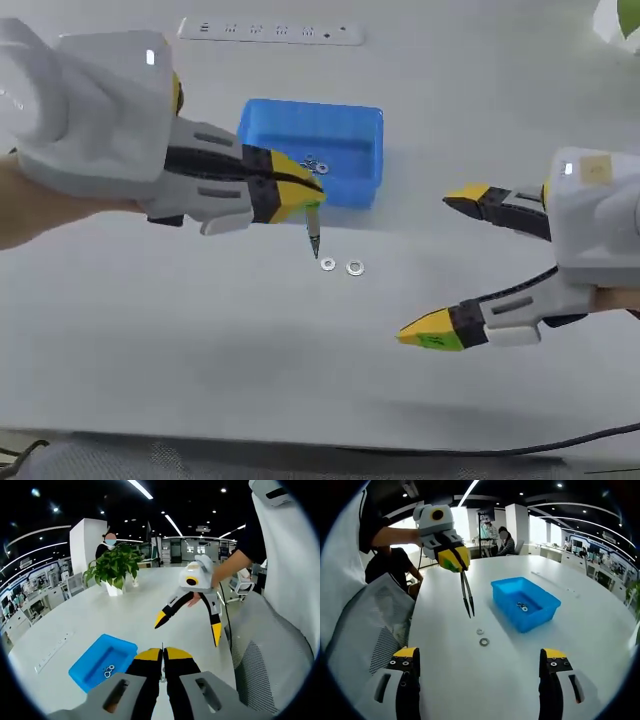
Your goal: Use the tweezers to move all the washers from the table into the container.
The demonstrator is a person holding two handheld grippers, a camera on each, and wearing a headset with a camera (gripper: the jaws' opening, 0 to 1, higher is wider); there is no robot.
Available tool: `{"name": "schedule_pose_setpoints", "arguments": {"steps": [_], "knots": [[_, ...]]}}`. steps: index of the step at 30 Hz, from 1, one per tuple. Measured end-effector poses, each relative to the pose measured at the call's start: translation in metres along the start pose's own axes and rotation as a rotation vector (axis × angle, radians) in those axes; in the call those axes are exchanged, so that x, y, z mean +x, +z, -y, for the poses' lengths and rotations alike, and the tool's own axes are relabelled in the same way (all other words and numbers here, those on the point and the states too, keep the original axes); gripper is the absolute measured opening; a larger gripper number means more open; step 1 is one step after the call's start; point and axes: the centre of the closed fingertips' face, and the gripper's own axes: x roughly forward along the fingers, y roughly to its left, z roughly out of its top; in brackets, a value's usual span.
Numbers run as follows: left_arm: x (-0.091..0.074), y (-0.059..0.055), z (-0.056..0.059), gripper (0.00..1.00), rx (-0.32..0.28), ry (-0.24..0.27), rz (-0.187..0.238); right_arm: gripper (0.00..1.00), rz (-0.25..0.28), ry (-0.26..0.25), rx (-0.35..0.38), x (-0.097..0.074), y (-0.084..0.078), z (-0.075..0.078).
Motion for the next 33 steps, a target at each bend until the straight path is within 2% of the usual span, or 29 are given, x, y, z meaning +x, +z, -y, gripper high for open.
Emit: {"name": "schedule_pose_setpoints", "arguments": {"steps": [3, 8, 11, 21, 26, 33], "knots": [[0.004, -0.002, 0.002, 0.05, -0.005, 0.008, 0.015, 1.00, -0.019, 0.002, 0.004, -0.001, -0.009, -0.001], [0.011, -0.012, 0.008, 0.05, -0.005, -0.005, -0.008, 0.99, -0.025, 0.012, 0.030, -0.004, -0.017, -0.004], [0.012, -0.013, 0.011, 0.05, -0.014, -0.014, -0.007, 0.98, -0.030, 0.019, 0.038, -0.004, -0.021, -0.006], [0.013, -0.013, 0.004, 0.05, -0.004, -0.001, -0.006, 0.97, -0.023, 0.037, 0.048, 0.000, -0.023, -0.009], [0.016, -0.018, 0.003, 0.05, -0.007, -0.007, -0.016, 0.96, -0.023, 0.046, 0.053, 0.002, -0.024, -0.008], [0.019, -0.013, -0.001, 0.05, -0.010, -0.015, -0.003, 0.96, -0.027, 0.059, 0.057, 0.005, -0.027, -0.010]]}}
